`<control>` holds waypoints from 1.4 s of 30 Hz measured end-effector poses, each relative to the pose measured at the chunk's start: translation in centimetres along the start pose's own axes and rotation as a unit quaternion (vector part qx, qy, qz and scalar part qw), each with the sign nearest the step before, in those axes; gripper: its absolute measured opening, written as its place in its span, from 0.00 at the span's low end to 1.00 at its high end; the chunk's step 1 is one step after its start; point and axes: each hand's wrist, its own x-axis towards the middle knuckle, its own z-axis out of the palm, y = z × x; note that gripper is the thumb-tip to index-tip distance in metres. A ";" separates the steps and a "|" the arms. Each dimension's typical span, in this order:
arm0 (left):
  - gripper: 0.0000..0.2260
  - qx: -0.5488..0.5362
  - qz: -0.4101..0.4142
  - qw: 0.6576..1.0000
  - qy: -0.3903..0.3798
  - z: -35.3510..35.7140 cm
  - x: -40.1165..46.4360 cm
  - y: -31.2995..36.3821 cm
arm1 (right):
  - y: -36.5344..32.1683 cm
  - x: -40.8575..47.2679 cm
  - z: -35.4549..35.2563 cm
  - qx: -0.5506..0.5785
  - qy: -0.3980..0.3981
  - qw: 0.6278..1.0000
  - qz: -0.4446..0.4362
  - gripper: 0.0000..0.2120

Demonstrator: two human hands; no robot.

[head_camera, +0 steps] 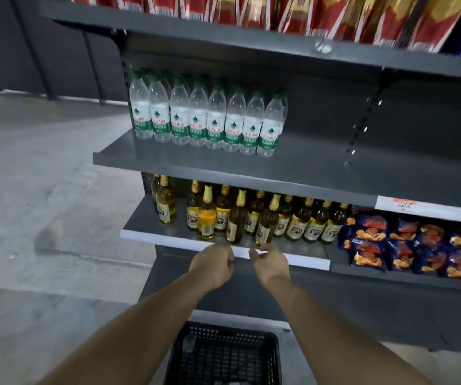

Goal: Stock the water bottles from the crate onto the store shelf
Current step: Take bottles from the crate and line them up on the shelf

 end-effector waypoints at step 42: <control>0.12 0.006 -0.221 0.930 -0.292 54.7 9.7 -30.2 | 51.3 12.5 33.6 -0.053 -0.128 0.959 0.249 0.18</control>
